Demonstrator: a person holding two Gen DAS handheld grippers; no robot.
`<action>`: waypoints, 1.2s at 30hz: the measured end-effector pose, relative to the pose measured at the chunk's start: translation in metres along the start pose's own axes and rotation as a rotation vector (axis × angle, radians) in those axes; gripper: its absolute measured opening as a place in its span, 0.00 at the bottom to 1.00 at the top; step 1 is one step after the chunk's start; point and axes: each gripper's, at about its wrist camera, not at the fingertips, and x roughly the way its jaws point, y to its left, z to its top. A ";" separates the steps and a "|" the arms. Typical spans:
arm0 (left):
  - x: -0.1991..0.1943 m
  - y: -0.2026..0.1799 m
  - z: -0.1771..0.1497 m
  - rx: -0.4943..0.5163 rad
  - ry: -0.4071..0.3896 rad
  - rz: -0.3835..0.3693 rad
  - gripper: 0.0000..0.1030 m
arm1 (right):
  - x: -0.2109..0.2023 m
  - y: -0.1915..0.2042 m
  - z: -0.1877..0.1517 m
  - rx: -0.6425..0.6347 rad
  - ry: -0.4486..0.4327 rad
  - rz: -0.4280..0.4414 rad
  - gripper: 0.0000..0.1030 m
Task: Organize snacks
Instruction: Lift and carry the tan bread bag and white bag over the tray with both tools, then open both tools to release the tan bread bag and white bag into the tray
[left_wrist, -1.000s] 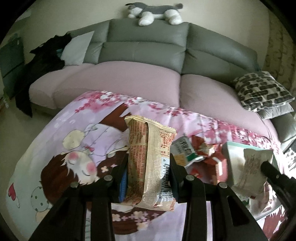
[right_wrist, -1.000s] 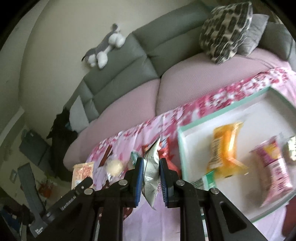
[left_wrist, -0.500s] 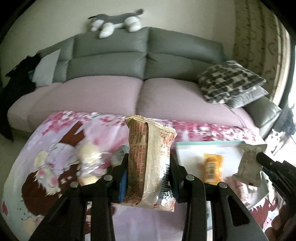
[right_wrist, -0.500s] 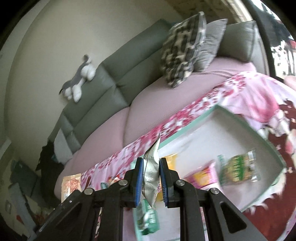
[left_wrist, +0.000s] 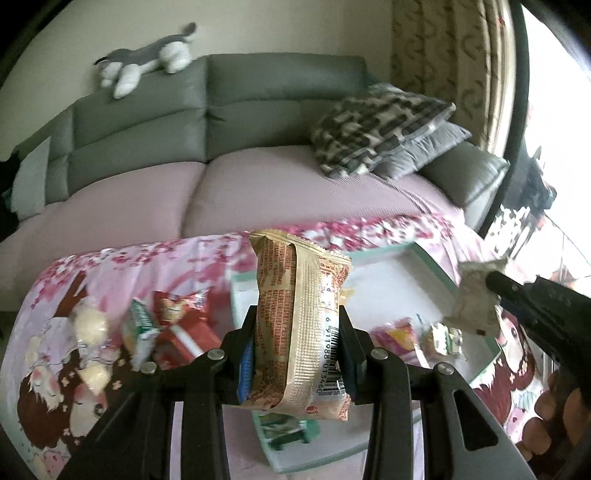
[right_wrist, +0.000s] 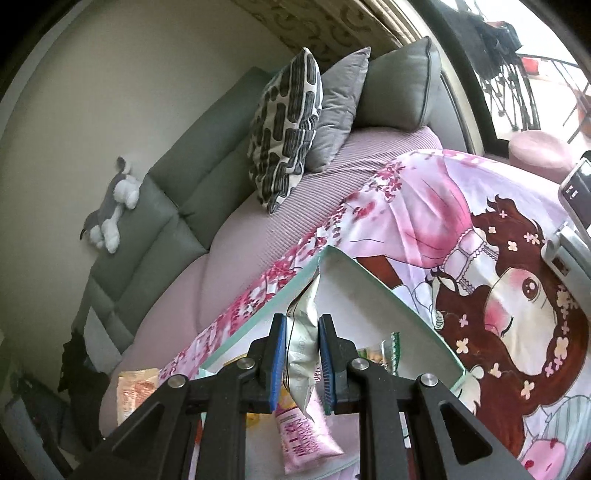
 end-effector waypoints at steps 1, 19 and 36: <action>0.004 -0.006 -0.001 0.012 0.008 -0.006 0.38 | 0.001 -0.001 0.000 0.000 0.002 0.000 0.19; 0.059 -0.034 -0.013 0.066 0.124 0.008 0.38 | 0.048 -0.003 -0.005 -0.027 0.073 0.007 0.19; 0.033 -0.013 0.001 0.009 0.086 0.013 0.53 | 0.044 0.011 -0.006 -0.123 0.115 -0.094 0.22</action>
